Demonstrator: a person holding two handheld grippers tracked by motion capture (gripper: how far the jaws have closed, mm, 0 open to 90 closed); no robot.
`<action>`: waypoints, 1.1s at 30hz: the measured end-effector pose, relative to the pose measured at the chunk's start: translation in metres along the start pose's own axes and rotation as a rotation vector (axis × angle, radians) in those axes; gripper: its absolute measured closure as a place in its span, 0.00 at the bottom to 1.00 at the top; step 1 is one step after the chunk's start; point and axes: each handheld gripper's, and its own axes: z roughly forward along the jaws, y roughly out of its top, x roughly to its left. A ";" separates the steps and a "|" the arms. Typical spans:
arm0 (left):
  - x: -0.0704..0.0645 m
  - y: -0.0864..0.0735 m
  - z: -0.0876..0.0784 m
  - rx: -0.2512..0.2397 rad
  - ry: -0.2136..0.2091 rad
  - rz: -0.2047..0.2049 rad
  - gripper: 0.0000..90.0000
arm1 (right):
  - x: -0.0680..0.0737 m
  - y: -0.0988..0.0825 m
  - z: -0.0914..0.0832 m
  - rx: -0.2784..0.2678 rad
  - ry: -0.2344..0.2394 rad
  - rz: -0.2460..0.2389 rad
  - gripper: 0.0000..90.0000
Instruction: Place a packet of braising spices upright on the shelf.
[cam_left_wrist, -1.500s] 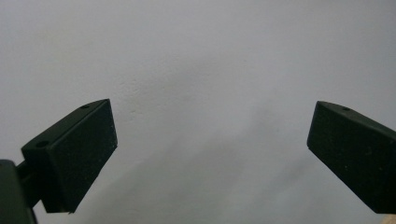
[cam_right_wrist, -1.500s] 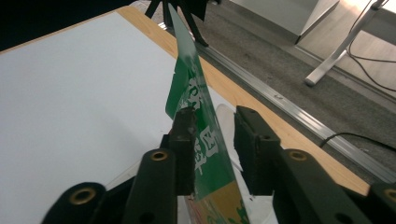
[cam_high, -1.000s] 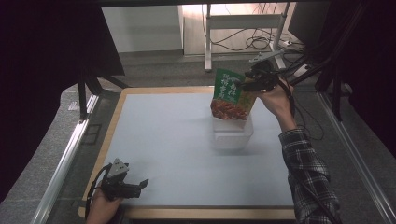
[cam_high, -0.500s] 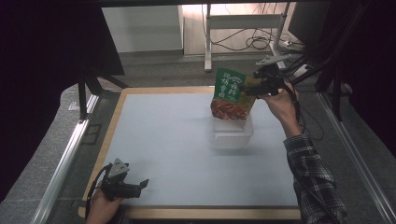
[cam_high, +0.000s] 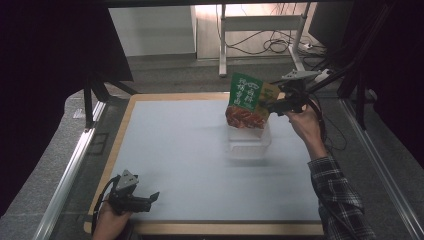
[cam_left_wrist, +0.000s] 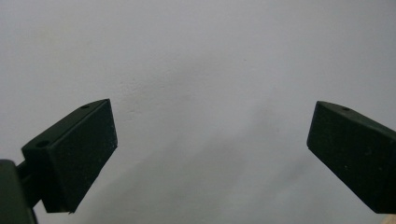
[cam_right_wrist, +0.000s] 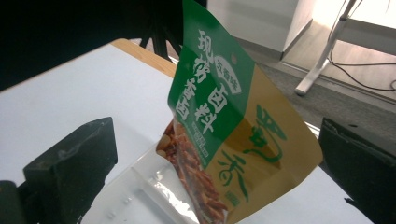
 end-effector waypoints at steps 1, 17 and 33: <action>0.000 0.000 0.000 0.002 0.000 -0.001 0.02 | 0.001 -0.002 -0.001 -0.001 0.001 0.006 0.00; 0.000 0.000 0.000 0.003 0.003 0.004 0.02 | 0.017 -0.038 -0.016 -0.011 0.000 0.008 0.00; -0.001 0.000 0.001 0.006 0.006 0.010 0.02 | 0.043 -0.066 -0.039 -0.029 0.016 -0.016 0.00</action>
